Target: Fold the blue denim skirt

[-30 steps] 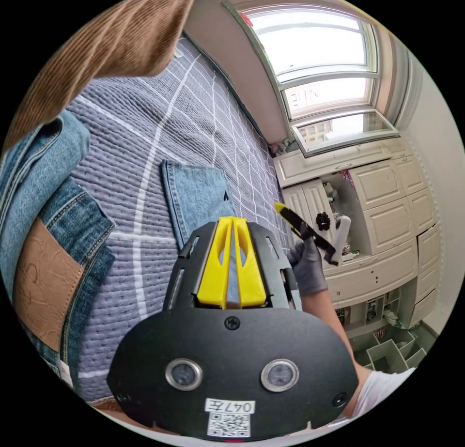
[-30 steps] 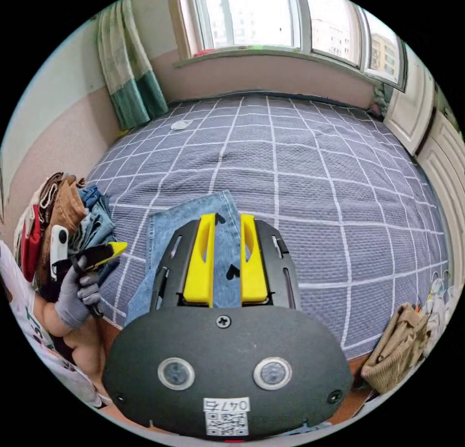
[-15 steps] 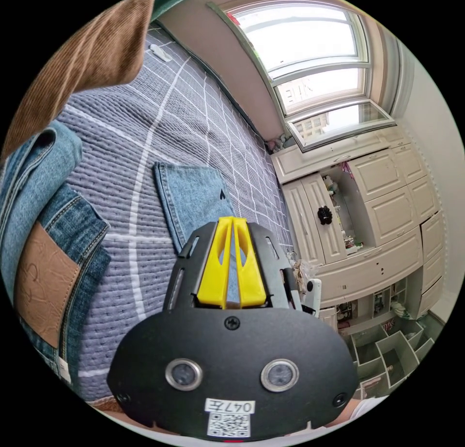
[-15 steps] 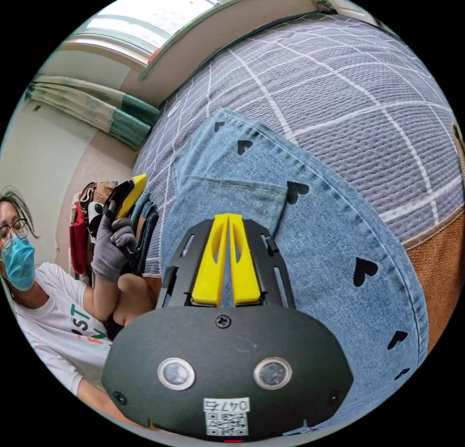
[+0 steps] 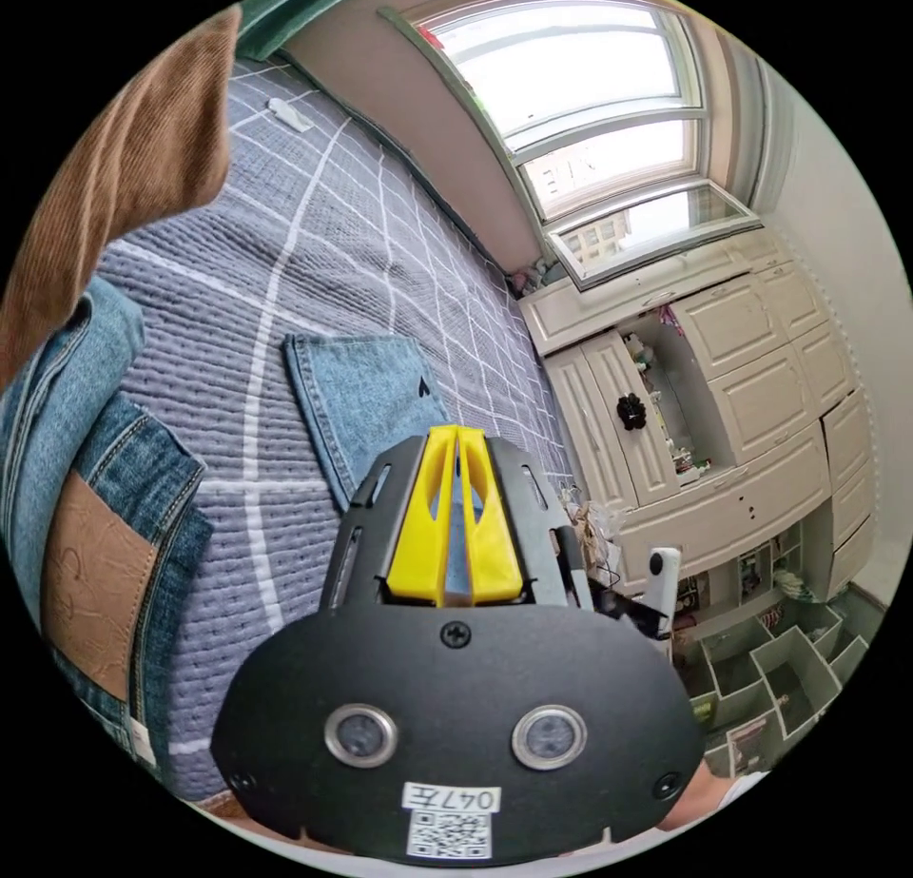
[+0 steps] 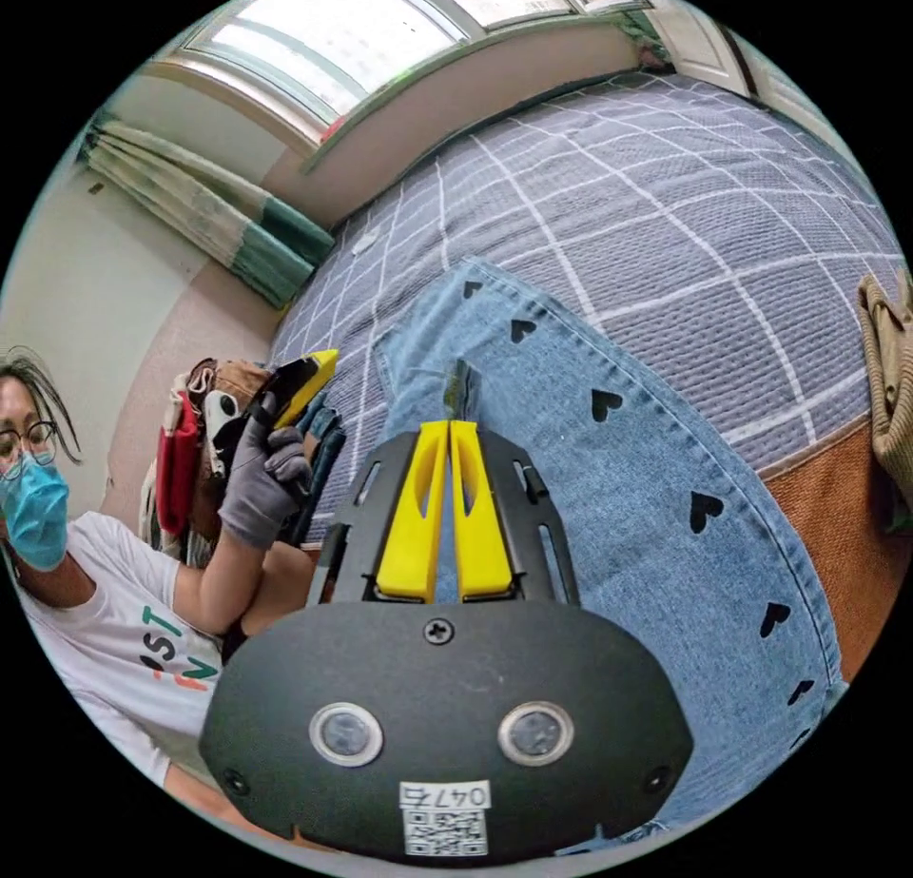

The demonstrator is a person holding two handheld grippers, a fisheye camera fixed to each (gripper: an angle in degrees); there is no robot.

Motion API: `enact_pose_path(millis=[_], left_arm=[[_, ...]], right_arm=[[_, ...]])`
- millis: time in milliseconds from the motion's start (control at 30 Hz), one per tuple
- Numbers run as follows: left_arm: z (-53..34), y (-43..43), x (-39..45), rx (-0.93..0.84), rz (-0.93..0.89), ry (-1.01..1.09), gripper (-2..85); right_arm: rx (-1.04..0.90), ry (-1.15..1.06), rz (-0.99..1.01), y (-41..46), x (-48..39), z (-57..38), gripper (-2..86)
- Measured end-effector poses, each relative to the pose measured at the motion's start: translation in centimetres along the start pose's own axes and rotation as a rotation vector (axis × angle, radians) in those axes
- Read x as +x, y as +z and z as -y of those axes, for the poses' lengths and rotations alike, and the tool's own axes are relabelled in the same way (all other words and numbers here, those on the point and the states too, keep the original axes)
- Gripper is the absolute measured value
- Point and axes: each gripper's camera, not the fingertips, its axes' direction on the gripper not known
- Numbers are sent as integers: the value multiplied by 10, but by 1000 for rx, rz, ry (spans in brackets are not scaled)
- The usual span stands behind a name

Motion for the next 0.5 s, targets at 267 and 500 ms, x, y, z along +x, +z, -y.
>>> enact_pose_path(millis=[267,500], left_arm=[[-18,-1,76,47,-119,159,-10],[-56,-58,142,126,-6,214,-10]], right_arm=[[656,-314,-407,-177,-153,-79,-11],[411,-371,-188,-28,-147,-42,-5]])
